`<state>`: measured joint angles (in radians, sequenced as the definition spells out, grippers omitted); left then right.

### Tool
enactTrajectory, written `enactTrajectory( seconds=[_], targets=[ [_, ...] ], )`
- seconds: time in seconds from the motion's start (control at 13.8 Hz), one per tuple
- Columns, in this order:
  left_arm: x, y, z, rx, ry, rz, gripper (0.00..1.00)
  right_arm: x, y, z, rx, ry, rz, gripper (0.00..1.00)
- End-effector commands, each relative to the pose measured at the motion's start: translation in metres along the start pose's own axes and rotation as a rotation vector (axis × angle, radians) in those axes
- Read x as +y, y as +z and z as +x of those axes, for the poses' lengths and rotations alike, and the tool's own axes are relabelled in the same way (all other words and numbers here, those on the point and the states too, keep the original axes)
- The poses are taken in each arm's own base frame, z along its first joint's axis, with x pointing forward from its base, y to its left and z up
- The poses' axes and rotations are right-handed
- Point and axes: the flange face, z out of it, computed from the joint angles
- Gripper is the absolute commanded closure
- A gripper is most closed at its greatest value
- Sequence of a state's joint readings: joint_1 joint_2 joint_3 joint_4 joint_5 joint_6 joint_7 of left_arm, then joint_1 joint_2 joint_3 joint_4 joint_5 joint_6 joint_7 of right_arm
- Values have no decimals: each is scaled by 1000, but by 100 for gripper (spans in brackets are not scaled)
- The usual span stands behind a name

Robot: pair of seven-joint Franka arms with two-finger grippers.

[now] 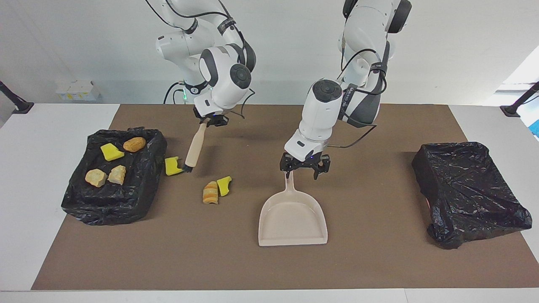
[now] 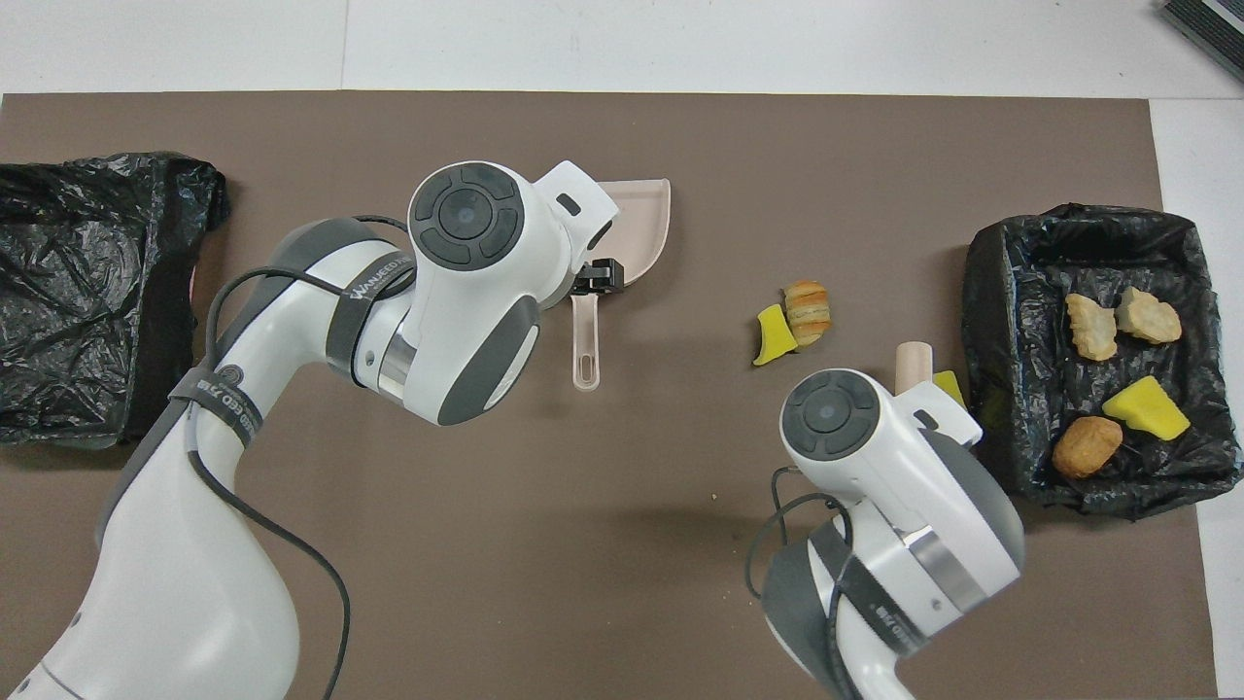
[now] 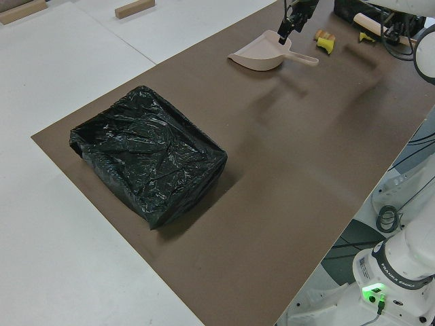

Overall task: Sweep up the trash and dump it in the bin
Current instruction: 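Grasp the dustpan handle with the left gripper while the right gripper grasps the brush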

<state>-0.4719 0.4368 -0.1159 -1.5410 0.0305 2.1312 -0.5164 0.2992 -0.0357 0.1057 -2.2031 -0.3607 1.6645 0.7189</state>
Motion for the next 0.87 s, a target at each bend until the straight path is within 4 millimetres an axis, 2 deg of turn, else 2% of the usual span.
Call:
enactTrajectory(
  seconds=[0.0, 0.14, 0.36, 0.51, 0.65, 0.72, 0.79],
  targets=[
    [23, 36, -13, 6, 29, 16, 0, 25, 19, 12, 18, -35, -33, 100],
    [24, 41, -16, -1, 32, 19, 0, 34, 29, 20, 22, -46, -26, 100],
    [30, 59, -32, -17, 51, 24, 0, 52, 62, 27, 27, -88, 27, 100],
    [31, 60, -34, -28, 53, 29, 1, 54, 73, 29, 63, -143, 72, 100],
    [30, 61, -37, -45, 53, 40, 24, 53, 73, 31, 66, -167, 89, 100],
    [29, 60, -36, -50, 54, 44, 42, 48, 72, 32, 59, -177, 139, 100],
    [29, 57, -34, -43, 53, 42, 66, 42, 68, 34, 73, -206, 216, 100]
  ],
)
